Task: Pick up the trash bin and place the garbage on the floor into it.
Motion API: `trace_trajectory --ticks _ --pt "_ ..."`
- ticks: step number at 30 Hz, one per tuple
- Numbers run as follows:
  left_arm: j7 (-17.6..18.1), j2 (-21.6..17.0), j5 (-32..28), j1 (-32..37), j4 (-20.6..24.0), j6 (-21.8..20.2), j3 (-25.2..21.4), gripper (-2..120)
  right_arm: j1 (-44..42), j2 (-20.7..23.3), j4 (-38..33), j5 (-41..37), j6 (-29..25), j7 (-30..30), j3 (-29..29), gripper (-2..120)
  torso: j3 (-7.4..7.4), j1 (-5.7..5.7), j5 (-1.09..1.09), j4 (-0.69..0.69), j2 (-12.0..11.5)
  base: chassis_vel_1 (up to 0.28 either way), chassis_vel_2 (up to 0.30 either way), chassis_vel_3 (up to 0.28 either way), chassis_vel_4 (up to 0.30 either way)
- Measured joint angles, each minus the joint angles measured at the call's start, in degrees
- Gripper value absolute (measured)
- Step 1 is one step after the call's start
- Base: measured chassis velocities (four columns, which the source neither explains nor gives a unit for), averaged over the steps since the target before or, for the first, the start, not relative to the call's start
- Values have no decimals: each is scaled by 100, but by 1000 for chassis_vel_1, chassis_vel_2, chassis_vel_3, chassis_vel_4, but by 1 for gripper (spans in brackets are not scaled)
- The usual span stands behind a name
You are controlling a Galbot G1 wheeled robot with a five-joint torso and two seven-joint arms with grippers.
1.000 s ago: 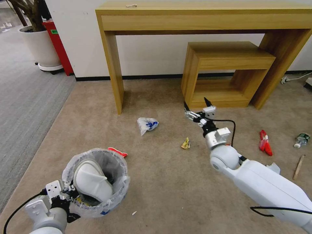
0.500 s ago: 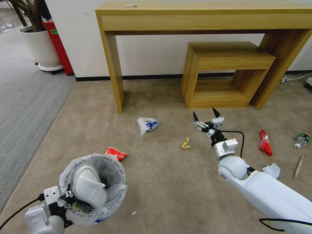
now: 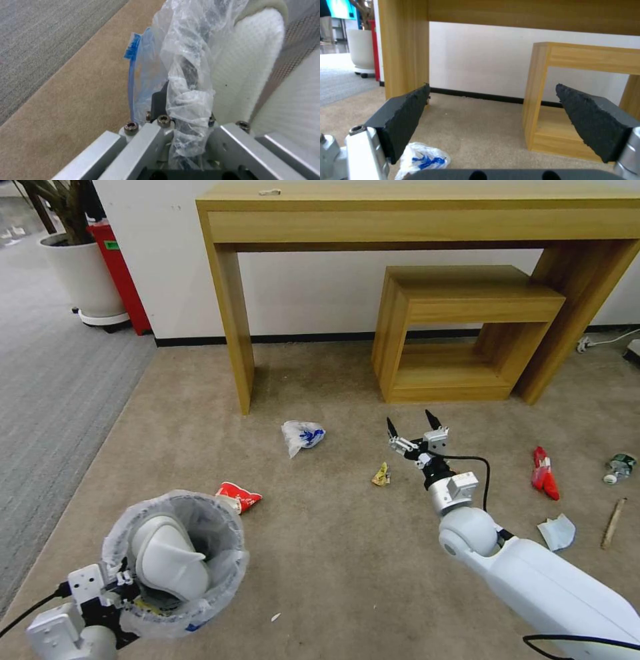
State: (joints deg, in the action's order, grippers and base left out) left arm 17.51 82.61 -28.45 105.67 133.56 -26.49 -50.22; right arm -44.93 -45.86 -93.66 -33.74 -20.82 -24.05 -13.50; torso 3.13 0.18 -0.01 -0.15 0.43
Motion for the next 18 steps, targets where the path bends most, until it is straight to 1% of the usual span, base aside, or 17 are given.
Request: trace_trajectory --ticks 7,18 --pt "32 -26 -173 -108 -63 -32 -53 0 -4 -43 87 26 -56 12 1 99 0 1 0 1 0 0 0 0 0" --pt "69 -65 -352 -265 -169 -73 -26 0 -81 -26 188 43 -130 98 24 99 0 1 0 1 0 0 0 0 0"
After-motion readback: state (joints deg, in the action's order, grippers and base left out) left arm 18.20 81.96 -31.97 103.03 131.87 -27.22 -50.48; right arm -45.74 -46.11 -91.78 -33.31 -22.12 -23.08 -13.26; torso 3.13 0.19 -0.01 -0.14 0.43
